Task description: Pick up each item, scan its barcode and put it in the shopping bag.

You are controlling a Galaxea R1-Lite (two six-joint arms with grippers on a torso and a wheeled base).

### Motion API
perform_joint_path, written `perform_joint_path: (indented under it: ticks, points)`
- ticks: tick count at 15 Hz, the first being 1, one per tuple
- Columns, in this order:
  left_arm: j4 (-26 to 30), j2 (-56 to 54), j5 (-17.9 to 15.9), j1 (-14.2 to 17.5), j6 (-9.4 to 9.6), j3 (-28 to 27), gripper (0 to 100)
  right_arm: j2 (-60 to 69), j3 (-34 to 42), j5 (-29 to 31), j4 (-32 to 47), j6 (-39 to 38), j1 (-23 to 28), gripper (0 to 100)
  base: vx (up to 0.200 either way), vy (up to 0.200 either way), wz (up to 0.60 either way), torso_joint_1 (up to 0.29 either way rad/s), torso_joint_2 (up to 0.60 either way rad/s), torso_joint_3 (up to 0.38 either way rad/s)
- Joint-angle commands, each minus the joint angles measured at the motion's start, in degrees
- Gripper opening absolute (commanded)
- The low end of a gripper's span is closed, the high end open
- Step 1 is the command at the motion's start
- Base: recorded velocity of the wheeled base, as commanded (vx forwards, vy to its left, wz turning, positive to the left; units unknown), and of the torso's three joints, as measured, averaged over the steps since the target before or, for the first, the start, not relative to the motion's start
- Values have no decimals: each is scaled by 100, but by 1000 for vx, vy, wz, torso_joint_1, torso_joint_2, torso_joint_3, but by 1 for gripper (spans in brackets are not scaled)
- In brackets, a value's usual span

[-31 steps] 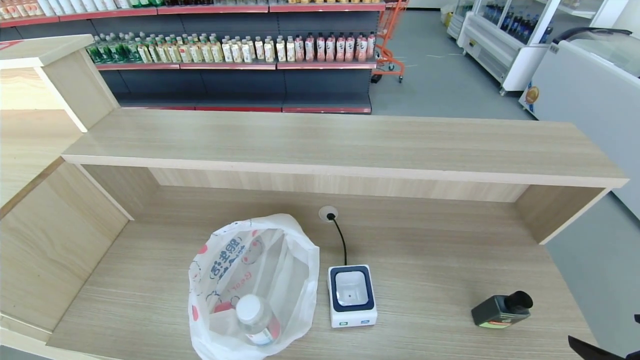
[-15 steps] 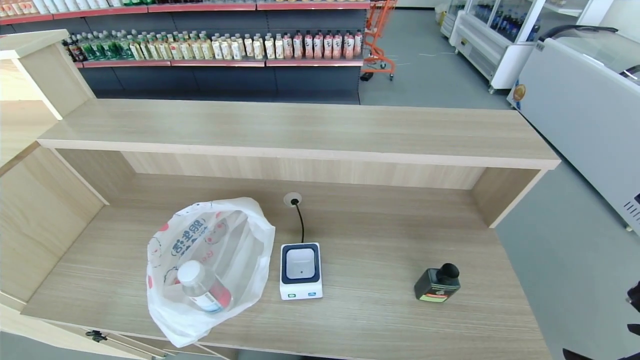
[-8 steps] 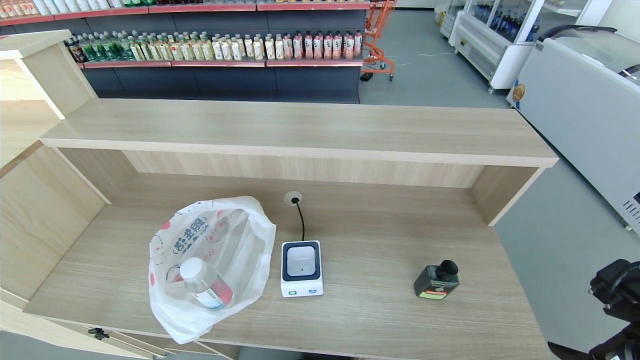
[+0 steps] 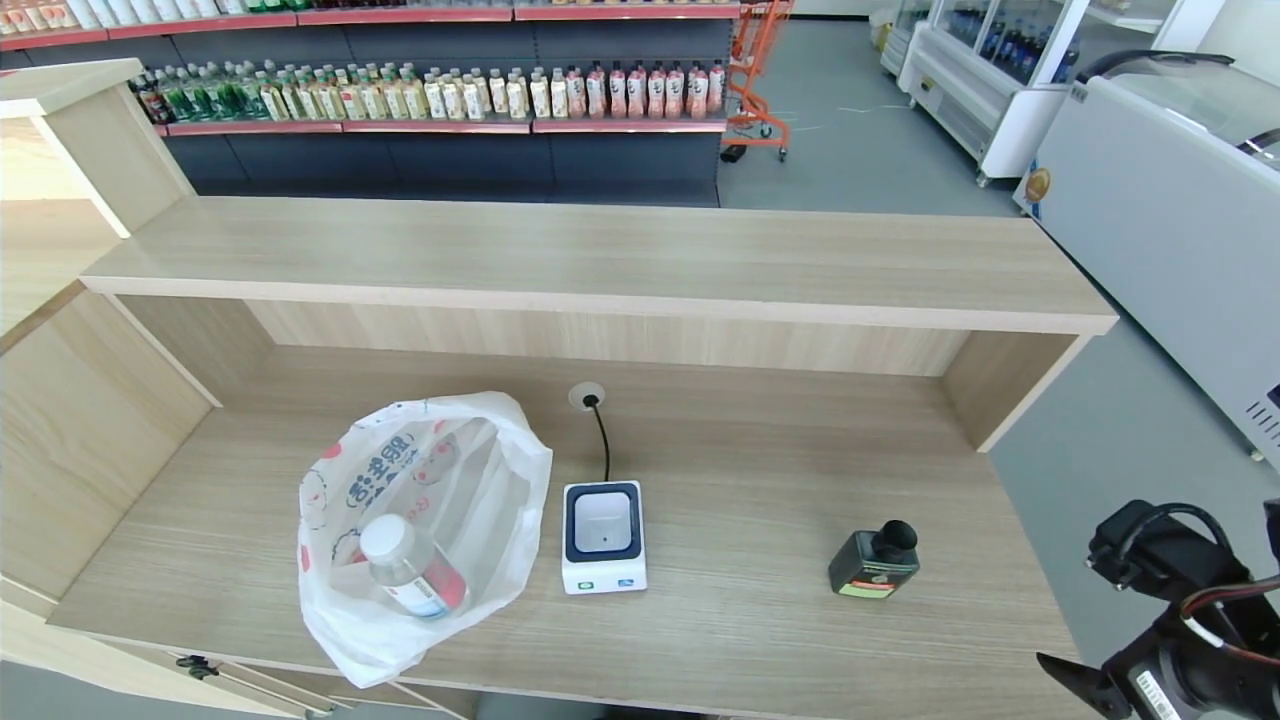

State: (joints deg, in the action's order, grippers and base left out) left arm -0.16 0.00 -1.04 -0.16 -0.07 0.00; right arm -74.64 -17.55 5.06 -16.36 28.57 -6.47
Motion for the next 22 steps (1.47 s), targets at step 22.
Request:
perform_joint_path:
  ticks: [22]
  points:
    - [-2, 9, -2, -2, -1, 0, 100, -3118, 94, -2026, -3383, 1089, -3, 100, 0, 0, 0, 0, 0, 0]
